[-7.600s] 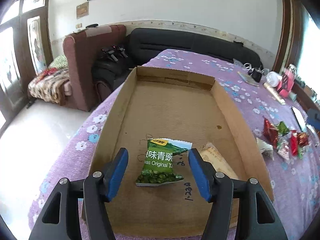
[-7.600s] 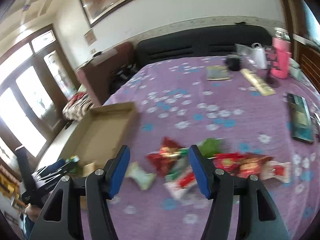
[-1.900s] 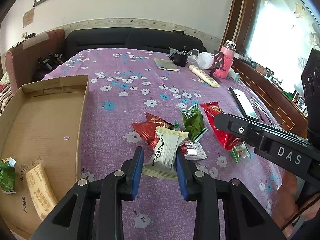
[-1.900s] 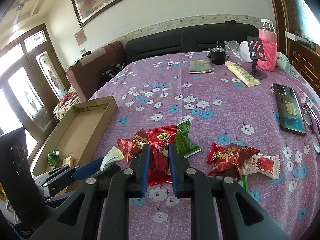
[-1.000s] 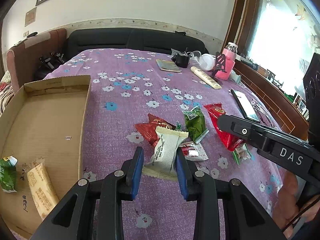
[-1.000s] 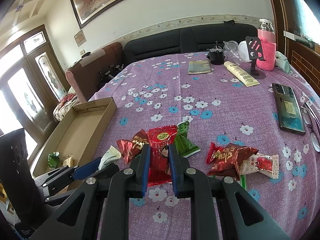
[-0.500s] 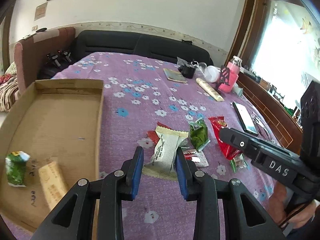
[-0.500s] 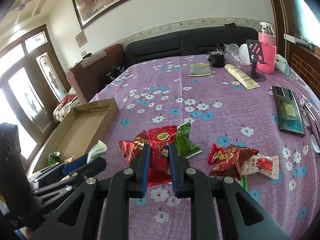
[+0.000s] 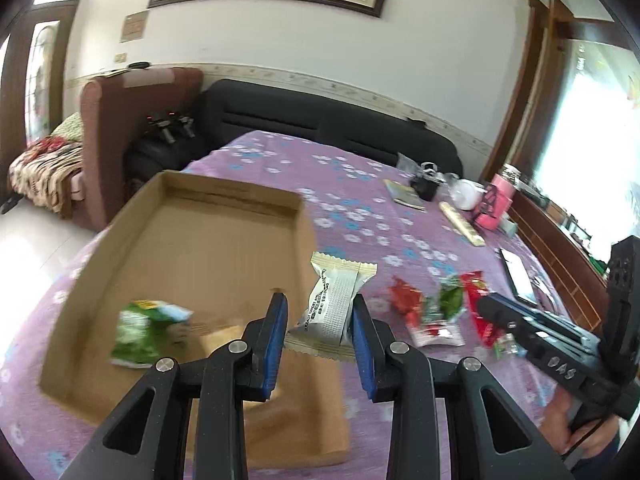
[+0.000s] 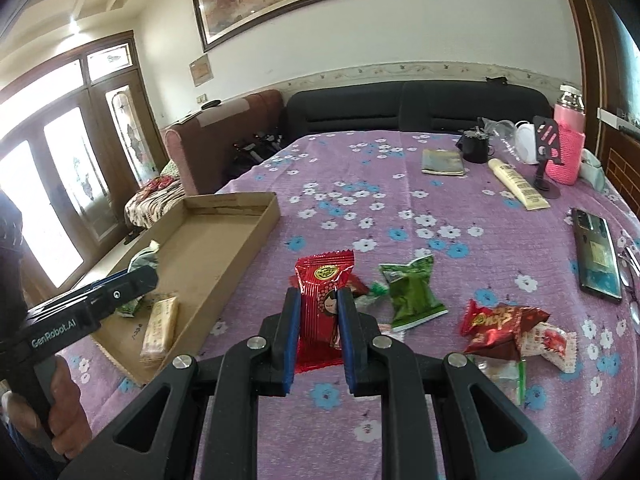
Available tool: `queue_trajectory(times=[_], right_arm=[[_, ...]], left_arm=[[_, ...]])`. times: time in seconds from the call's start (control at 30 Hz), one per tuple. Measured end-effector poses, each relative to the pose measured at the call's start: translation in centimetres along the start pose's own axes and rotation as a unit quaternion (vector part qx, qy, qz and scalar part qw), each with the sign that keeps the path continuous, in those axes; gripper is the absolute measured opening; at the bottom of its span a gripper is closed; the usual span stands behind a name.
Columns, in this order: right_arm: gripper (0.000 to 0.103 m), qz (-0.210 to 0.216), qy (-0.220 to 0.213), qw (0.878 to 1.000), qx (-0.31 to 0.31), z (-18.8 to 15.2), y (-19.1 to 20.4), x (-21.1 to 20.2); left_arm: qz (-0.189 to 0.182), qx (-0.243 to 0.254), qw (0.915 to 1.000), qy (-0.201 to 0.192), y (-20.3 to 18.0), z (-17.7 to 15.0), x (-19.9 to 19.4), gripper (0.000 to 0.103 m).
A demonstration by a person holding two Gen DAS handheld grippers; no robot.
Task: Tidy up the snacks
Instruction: 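Carry the white candy and red packet toward the cardboard tray, then lower both held snacks into the cardboard tray and open both grippers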
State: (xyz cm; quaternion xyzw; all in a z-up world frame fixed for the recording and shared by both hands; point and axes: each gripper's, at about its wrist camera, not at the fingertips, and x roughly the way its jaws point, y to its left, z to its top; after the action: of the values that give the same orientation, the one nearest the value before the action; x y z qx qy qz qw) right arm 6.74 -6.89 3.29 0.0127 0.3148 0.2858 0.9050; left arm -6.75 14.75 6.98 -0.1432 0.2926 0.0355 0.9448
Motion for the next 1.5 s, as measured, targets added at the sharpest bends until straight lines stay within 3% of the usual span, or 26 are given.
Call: queue_trajectory(times=[0.17, 0.3, 0.4, 0.63, 0.8, 1.03, 1.5], right_arm=[[0.018, 0.031, 0.019, 0.999, -0.007, 0.1, 2.3, 0.1], [0.018, 0.080, 0.045, 0.996, -0.008, 0.9, 5.2, 0.9], [0.018, 0.104, 0.060, 0.993, -0.013, 1.7, 7.8, 2.3], [0.018, 0.118, 0.102, 0.988, -0.024, 1.5, 12.0, 7.2], [0.018, 0.124, 0.102, 0.986, -0.044, 0.4, 13.3, 8.1], [0.018, 0.129, 0.110, 0.984, -0.053, -0.6, 13.0, 8.8], [0.020, 0.161, 0.128, 0.979, -0.004, -0.8, 11.4, 9.6]], left_arm=[[0.031, -0.032, 0.9990, 0.001, 4.5, -0.9, -0.5, 0.033], [0.041, -0.065, 0.9968, 0.022, 7.7, -1.5, 0.2, 0.033], [0.023, -0.075, 0.9963, 0.035, 8.1, -1.7, 0.5, 0.033], [0.037, -0.055, 0.9974, 0.029, 7.2, -2.0, 0.6, 0.033], [0.040, -0.034, 0.9983, 0.024, 6.5, -2.0, 0.6, 0.033], [0.040, -0.045, 0.9977, 0.029, 7.1, -1.9, 0.8, 0.033], [0.044, -0.044, 0.9976, 0.029, 6.9, -1.9, 0.9, 0.033]])
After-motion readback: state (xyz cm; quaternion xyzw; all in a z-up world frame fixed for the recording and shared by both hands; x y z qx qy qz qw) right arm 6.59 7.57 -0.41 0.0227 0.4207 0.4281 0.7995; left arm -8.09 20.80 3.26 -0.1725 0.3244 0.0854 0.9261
